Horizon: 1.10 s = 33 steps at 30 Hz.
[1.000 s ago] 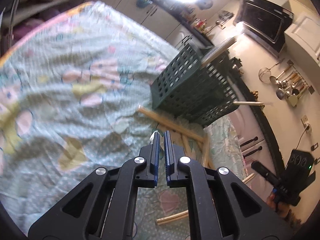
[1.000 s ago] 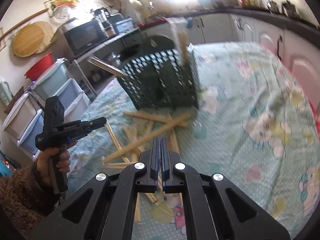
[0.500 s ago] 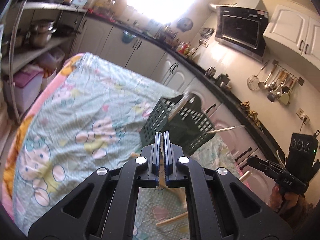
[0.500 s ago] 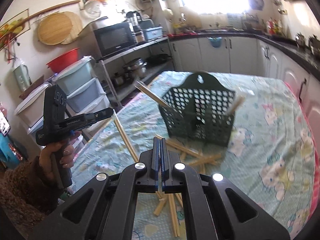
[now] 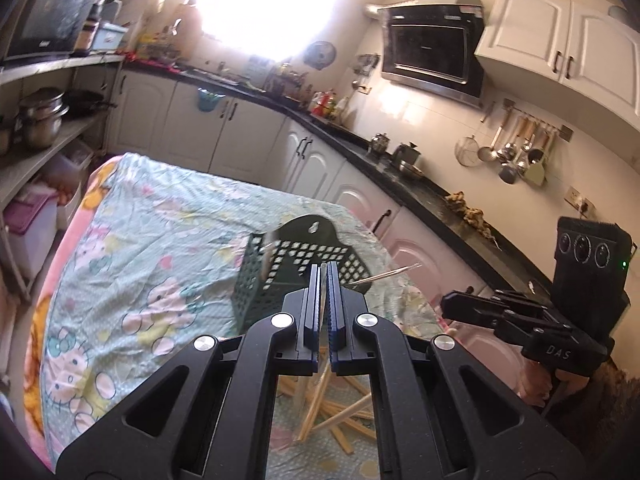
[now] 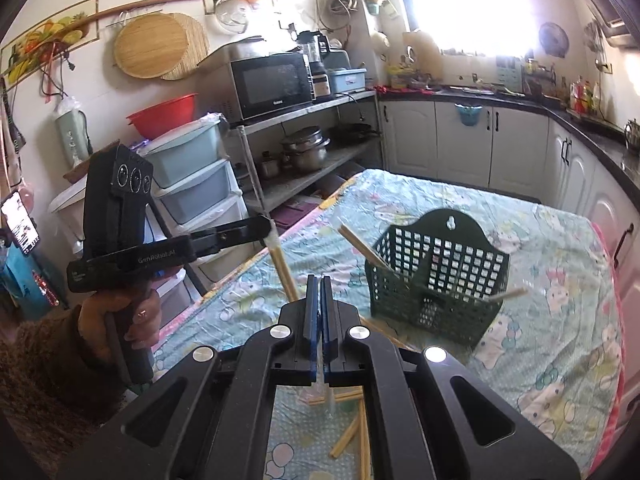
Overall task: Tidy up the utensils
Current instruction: 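Raise the left tool's chopstick over the caddy while the right tool carries its chopstick there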
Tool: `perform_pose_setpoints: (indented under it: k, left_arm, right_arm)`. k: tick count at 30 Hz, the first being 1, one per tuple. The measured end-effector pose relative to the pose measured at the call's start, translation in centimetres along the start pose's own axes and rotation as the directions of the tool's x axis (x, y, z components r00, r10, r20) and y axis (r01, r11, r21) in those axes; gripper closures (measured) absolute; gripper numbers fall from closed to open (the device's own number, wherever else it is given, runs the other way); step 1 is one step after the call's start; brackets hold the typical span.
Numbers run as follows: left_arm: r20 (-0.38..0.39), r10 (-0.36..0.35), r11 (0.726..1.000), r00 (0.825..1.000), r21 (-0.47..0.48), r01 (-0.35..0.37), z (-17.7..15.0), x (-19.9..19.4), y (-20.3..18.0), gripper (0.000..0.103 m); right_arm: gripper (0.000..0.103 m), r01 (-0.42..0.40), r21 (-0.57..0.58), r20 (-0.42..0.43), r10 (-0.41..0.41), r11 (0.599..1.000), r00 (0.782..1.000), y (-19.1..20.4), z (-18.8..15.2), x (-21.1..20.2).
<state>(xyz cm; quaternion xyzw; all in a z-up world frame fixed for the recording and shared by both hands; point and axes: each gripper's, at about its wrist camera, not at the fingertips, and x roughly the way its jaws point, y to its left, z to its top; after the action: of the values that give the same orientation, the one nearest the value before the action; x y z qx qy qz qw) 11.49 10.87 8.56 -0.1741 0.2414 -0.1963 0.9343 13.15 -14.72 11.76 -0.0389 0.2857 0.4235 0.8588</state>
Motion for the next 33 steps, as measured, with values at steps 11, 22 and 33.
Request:
perform_pose_setpoints:
  k: [11,22,33]
  left_arm:
    - [0.036,-0.026,0.996,0.999,0.082,0.023,3.3,0.0,-3.3,0.102]
    - [0.097,-0.028,0.993,0.995,0.119,0.017,7.6,0.7,-5.4,0.102]
    - [0.165,-0.028,0.992,0.986,0.122,0.008,12.3,1.6,-6.6,0.102]
  right_arm:
    - [0.101,0.021,-0.021,0.045,-0.020,1.000,0.999,-0.1,2.3,-1.2]
    - [0.101,0.085,-0.024,0.120,-0.081,0.996,0.989,-1.9,5.5,-2.8]
    - [0.101,0.151,0.015,0.193,-0.151,0.988,0.969,-5.0,8.8,-4.0]
